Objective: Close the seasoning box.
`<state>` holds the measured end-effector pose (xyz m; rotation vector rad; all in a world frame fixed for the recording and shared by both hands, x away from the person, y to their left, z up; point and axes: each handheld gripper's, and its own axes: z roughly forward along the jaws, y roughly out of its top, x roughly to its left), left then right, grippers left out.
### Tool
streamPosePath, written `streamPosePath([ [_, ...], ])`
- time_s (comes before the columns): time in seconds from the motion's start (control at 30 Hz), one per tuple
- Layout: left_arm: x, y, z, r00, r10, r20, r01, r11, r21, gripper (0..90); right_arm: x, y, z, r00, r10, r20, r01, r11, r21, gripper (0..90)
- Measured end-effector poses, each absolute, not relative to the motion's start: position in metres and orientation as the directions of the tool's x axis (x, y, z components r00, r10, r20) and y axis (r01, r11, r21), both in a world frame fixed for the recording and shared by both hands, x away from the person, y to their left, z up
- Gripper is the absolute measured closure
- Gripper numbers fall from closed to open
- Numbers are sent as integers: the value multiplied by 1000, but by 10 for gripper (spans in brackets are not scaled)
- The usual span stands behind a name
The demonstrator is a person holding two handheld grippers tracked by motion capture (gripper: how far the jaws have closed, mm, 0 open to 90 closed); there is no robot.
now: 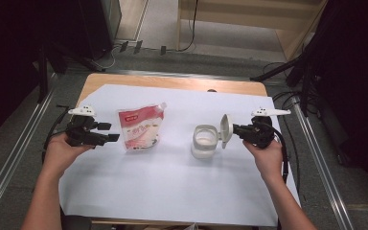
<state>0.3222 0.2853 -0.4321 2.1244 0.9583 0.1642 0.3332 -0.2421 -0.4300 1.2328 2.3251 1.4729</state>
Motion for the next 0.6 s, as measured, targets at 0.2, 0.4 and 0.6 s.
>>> streamPosePath([
  [0.2, 322, 285, -433, 706, 683, -185, 574, -400, 714, 366, 331, -238, -428, -663, 688, 296, 561, 194, 805, 887],
  [0.4, 322, 285, -432, 712, 677, -187, 577, -412, 705, 366, 328, -231, -424, -685, 671, 285, 543, 208, 814, 888],
  [0.6, 322, 285, -431, 718, 668, -196, 568, -400, 719, 366, 324, -222, -419, -710, 655, 260, 519, 237, 821, 883],
])
